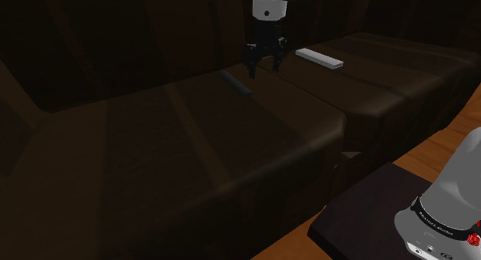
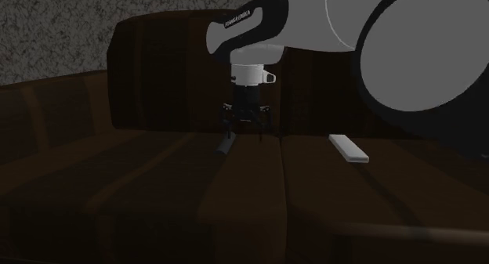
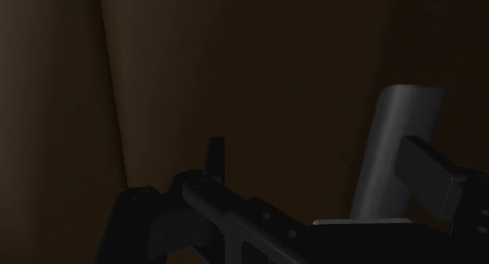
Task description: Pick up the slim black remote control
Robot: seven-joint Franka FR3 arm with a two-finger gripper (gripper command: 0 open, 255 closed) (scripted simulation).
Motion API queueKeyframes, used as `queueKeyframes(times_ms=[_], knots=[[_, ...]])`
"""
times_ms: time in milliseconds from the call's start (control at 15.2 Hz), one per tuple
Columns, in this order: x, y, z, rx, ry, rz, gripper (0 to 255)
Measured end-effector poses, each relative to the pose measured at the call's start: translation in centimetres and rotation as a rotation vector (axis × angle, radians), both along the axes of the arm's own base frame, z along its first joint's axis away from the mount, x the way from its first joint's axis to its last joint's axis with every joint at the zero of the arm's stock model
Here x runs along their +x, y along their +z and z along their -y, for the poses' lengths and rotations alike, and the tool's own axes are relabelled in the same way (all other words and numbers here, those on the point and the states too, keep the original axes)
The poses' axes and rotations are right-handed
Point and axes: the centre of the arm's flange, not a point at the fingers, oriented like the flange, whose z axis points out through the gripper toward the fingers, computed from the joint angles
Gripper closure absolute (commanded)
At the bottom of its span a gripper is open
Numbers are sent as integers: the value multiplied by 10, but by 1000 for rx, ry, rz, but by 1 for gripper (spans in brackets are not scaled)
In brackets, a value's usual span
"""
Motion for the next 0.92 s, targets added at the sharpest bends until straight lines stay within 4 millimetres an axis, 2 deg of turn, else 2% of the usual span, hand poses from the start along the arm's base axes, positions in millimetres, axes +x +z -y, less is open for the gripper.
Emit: queueKeyframes(times_ms=[462, 924], knots=[[75, 1, -47, 36, -32, -8, 0], [83, -29, -54, 40, -37, -9, 0]])
